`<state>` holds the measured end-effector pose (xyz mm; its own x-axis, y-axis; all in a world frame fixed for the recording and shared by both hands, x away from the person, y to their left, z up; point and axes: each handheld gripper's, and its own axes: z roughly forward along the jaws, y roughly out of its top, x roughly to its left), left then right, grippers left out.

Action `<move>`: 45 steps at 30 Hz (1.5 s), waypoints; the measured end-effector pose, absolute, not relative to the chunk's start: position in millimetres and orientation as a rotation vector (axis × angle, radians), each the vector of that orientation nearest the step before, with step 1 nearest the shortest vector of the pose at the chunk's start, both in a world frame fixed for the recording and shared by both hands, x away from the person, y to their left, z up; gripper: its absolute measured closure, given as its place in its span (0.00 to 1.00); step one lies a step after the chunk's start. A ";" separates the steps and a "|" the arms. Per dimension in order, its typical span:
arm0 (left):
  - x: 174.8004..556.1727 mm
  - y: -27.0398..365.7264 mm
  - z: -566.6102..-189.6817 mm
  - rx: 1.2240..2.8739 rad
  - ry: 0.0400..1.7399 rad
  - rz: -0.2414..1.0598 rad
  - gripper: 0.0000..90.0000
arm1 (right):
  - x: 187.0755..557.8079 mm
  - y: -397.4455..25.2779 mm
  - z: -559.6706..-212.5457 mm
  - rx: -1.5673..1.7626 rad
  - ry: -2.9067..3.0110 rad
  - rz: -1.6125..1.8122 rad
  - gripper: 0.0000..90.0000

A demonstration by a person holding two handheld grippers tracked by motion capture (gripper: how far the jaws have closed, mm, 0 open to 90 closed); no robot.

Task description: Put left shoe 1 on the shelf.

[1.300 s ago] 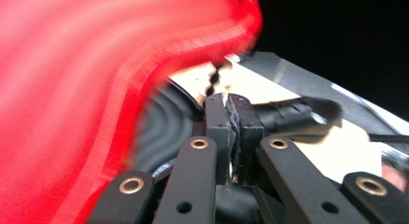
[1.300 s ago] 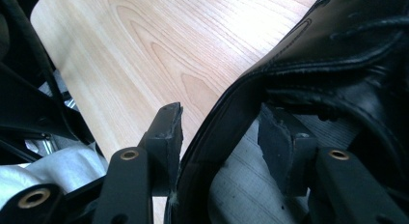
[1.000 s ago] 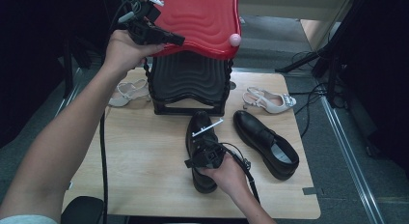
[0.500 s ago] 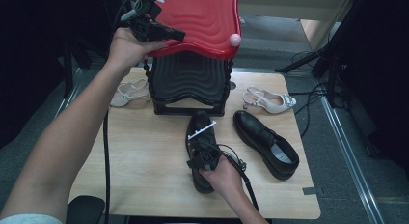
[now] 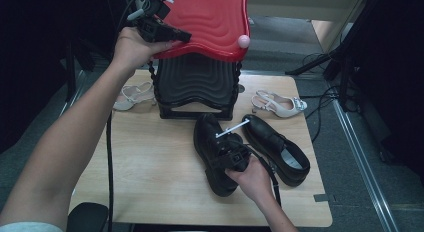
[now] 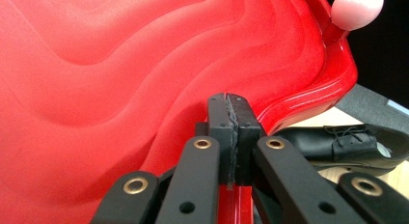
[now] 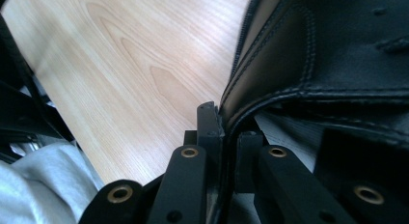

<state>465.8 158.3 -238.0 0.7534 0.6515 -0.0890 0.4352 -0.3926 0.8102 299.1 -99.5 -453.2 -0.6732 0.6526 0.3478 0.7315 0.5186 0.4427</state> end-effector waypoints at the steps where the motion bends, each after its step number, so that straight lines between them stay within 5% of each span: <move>1: 465.5 157.5 -237.6 2.045 0.831 0.302 1.00 | 302.0 -107.6 -450.8 -1.195 -2.583 -0.893 0.97; 22: 468.3 158.6 -235.9 2.048 0.864 0.254 1.00 | 297.9 -100.9 -370.9 -0.999 -2.614 -1.106 0.97; 30: 468.8 158.7 -235.4 2.050 0.872 0.244 1.00 | 323.8 -82.0 -340.5 -1.000 -2.714 -1.202 0.96; 45: 470.7 162.6 -236.4 2.043 0.872 0.212 1.00 | 387.0 -37.3 -367.4 -1.147 -2.852 -1.366 0.97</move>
